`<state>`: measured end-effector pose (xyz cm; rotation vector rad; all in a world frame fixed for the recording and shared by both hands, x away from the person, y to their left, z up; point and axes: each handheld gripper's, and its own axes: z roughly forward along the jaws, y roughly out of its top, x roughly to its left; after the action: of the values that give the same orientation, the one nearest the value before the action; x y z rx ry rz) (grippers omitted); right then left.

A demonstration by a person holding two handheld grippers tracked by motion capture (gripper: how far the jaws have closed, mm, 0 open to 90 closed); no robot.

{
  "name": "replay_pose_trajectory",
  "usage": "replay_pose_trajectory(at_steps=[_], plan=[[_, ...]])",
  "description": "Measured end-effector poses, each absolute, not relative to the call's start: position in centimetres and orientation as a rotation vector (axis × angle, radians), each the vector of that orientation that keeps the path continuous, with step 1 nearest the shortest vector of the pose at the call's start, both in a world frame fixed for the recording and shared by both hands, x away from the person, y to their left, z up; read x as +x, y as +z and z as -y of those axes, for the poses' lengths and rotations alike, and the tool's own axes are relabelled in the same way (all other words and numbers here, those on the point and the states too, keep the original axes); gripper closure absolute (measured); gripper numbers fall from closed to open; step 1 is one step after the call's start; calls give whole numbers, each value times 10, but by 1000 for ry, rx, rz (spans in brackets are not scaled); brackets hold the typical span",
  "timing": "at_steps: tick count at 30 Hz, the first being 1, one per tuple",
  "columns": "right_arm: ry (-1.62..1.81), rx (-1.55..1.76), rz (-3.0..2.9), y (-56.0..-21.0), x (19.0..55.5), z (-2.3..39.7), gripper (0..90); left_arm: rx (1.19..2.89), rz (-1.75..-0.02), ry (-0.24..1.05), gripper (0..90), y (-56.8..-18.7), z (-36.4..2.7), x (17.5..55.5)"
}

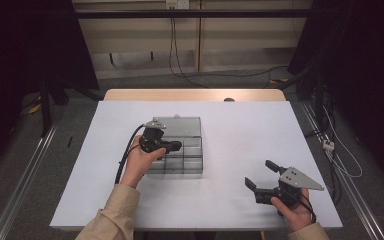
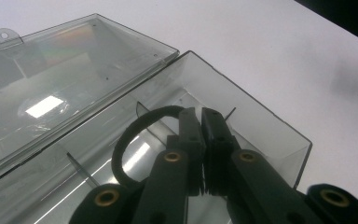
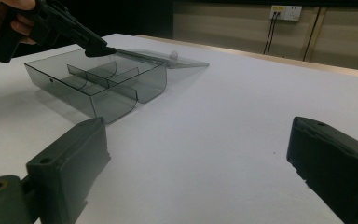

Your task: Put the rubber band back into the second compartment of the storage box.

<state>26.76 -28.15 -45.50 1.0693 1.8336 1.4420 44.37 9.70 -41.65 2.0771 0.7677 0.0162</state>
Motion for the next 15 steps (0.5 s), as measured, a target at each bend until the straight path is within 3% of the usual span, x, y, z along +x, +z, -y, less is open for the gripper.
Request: replay_pose_trajectory(at_steps=[15], plan=[[1439, 1073, -1834, -455, 267, 282, 50, 2081, -766, 11, 880, -418, -93, 449]])
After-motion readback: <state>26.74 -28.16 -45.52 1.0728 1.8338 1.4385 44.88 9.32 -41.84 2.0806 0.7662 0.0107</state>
